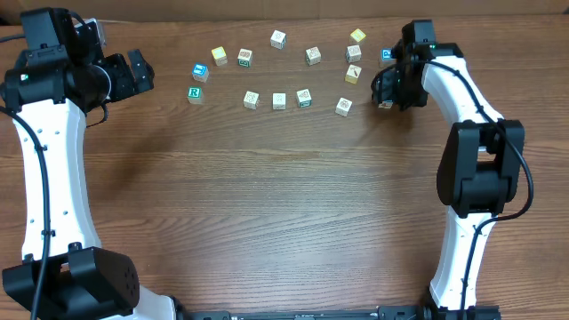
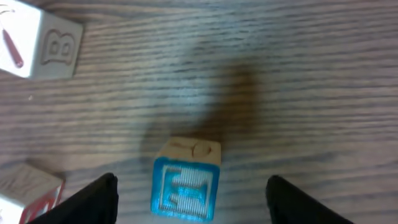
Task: Form a horizontal line
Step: 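Lower the right gripper and close it on the blue T block, then carry the blue T block toward the table center and release it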
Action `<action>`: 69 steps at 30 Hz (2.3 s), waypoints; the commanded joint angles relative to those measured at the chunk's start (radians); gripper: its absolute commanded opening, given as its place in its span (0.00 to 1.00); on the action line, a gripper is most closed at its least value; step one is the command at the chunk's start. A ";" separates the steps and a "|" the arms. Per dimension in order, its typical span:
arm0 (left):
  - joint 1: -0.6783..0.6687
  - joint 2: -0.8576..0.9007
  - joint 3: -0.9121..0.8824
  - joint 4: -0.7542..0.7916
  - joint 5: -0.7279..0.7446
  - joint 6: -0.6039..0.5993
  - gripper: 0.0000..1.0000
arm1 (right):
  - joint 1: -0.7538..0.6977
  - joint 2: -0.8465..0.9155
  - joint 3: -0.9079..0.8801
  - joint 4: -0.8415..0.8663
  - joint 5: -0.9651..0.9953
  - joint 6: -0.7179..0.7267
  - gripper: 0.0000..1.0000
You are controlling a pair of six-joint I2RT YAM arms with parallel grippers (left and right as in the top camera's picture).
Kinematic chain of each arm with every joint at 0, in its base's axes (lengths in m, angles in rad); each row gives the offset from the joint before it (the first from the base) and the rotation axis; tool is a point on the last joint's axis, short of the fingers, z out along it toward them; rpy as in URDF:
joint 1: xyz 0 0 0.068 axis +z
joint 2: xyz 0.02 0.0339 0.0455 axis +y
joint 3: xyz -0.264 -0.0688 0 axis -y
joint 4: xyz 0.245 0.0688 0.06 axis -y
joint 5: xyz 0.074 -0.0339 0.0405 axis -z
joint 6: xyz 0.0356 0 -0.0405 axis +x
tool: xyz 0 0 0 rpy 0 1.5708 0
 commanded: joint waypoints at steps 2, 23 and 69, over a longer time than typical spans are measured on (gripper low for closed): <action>0.001 0.001 0.017 0.001 -0.003 -0.014 1.00 | 0.004 0.008 -0.024 0.032 0.008 -0.001 0.64; 0.001 0.001 0.017 0.001 -0.003 -0.014 1.00 | 0.004 -0.038 0.048 -0.039 0.008 -0.001 0.26; 0.001 0.001 0.017 0.001 -0.003 -0.014 1.00 | 0.069 -0.563 -0.198 -0.459 -0.048 0.055 0.22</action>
